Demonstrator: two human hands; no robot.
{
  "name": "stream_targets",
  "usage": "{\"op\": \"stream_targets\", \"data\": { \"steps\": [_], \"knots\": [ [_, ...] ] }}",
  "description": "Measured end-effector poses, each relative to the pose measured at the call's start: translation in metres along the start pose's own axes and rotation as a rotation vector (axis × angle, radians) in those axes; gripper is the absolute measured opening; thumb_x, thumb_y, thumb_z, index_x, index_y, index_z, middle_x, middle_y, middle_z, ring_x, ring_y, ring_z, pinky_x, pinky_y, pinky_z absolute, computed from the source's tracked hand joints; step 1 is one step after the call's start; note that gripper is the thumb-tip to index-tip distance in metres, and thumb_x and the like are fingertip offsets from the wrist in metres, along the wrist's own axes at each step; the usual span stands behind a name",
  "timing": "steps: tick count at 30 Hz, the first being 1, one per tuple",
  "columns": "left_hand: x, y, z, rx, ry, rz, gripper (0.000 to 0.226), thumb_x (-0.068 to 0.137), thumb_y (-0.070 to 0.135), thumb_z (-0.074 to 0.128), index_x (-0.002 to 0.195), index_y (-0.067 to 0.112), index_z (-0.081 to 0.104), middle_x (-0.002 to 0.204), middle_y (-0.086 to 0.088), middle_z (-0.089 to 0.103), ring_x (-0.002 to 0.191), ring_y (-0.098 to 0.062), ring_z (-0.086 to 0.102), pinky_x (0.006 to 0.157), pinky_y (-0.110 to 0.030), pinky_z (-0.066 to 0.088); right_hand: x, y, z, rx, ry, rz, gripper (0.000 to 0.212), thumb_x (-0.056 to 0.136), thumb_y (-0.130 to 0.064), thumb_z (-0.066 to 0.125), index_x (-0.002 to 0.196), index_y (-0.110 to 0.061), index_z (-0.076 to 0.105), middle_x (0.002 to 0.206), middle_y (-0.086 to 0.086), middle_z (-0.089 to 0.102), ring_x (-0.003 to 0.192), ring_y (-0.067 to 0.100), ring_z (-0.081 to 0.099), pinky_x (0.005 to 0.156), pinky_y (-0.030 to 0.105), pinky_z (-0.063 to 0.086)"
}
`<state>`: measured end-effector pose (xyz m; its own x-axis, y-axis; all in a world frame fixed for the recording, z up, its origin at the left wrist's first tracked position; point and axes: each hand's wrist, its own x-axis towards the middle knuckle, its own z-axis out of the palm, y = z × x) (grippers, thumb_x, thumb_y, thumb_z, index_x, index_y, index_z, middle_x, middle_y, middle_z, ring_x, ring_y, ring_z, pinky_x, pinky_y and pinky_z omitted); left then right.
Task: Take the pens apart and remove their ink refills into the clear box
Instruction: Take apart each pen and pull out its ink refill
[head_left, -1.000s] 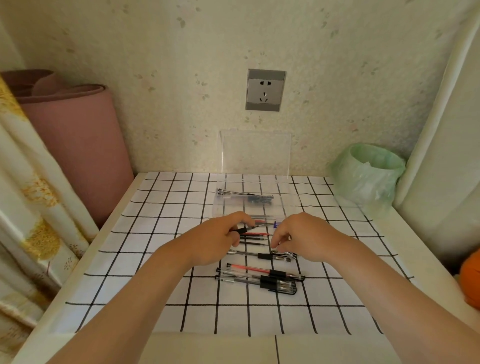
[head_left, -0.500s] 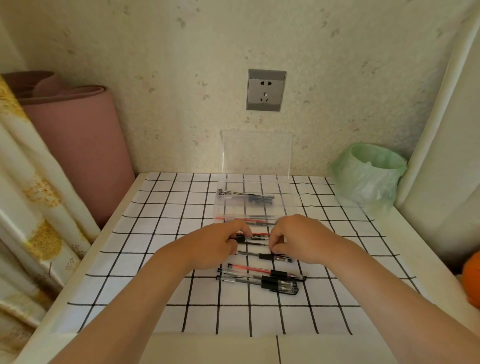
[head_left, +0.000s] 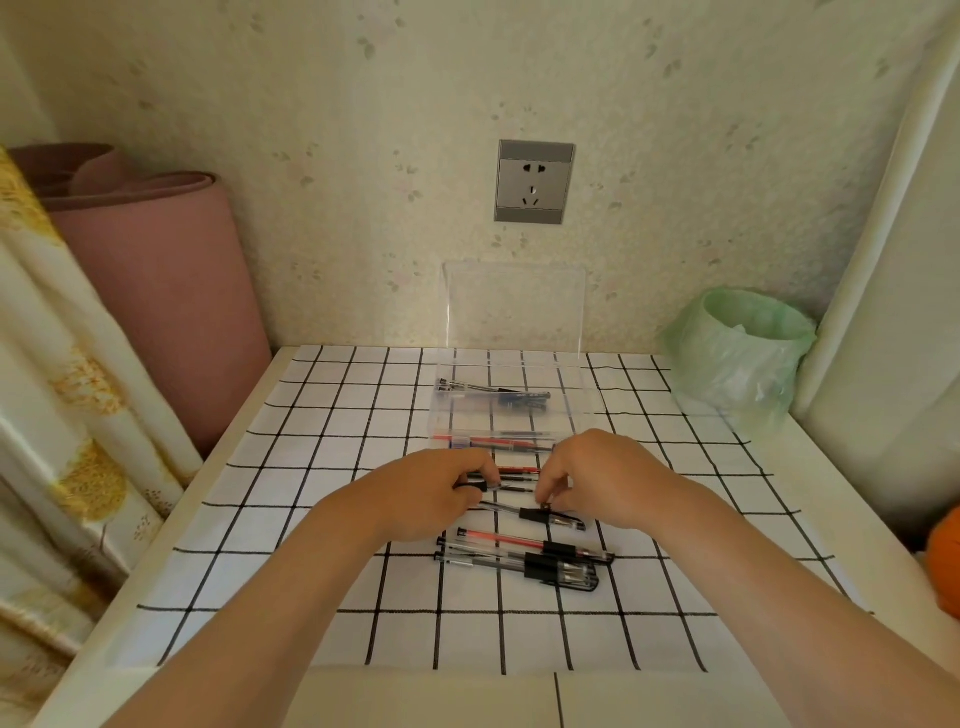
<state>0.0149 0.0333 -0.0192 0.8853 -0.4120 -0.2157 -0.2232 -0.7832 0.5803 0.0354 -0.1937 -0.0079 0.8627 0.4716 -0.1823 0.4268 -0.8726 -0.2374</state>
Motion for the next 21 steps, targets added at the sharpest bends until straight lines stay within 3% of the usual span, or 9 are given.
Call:
{"op": "stream_targets", "data": {
  "steps": [3,7,11,14,16,21],
  "knots": [
    [0.0,0.0,0.001,0.012,-0.012,-0.02,0.022,0.101,0.029,0.045,0.105,0.048,0.054,0.084,0.009,0.057,0.069,-0.01,0.053,0.07,-0.029,0.05,0.0,-0.002,0.001,0.028,0.005,-0.002,0.015,0.085,-0.027,0.069,0.095,-0.036,0.076,0.094,-0.019,0.067,0.083,-0.001,0.058,0.063,0.013,0.038],
    [0.0,0.002,0.001,0.009,-0.019,-0.017,0.022,0.101,0.028,0.045,0.106,0.047,0.055,0.083,0.008,0.057,0.07,-0.011,0.054,0.069,-0.028,0.049,0.002,-0.003,0.002,0.126,0.092,0.034,0.014,0.086,-0.023,0.068,0.094,-0.032,0.076,0.094,-0.017,0.071,0.087,0.001,0.063,0.077,0.017,0.05],
    [-0.002,0.002,-0.001,-0.001,-0.023,-0.012,0.023,0.101,0.028,0.046,0.105,0.049,0.054,0.089,0.007,0.06,0.084,-0.017,0.062,0.079,-0.033,0.053,0.001,-0.005,0.001,0.259,0.122,0.042,0.013,0.084,-0.019,0.072,0.092,-0.028,0.076,0.085,-0.018,0.068,0.078,-0.003,0.063,0.065,0.003,0.041],
    [-0.003,0.003,-0.002,-0.009,-0.014,0.005,0.024,0.1,0.028,0.047,0.102,0.052,0.053,0.089,0.01,0.059,0.086,-0.015,0.062,0.083,-0.034,0.054,0.001,-0.007,0.002,0.393,0.142,0.059,0.017,0.082,-0.019,0.076,0.094,-0.031,0.077,0.089,-0.016,0.071,0.083,-0.005,0.064,0.071,0.008,0.043],
    [-0.005,0.004,-0.003,-0.02,-0.016,0.013,0.024,0.1,0.028,0.047,0.101,0.052,0.053,0.09,0.011,0.059,0.087,-0.014,0.062,0.084,-0.034,0.054,0.001,-0.009,0.001,0.45,0.161,0.069,0.016,0.081,-0.02,0.077,0.089,-0.033,0.078,0.089,-0.017,0.071,0.078,-0.011,0.061,0.067,0.005,0.04],
    [-0.006,0.006,-0.005,-0.042,-0.021,0.03,0.023,0.1,0.027,0.047,0.108,0.048,0.055,0.093,-0.002,0.063,0.089,-0.023,0.062,0.084,-0.039,0.052,0.0,-0.016,-0.001,0.556,0.172,0.053,0.016,0.08,-0.017,0.078,0.087,-0.031,0.078,0.085,-0.015,0.071,0.065,-0.013,0.057,0.062,0.005,0.039]
  ]
}}
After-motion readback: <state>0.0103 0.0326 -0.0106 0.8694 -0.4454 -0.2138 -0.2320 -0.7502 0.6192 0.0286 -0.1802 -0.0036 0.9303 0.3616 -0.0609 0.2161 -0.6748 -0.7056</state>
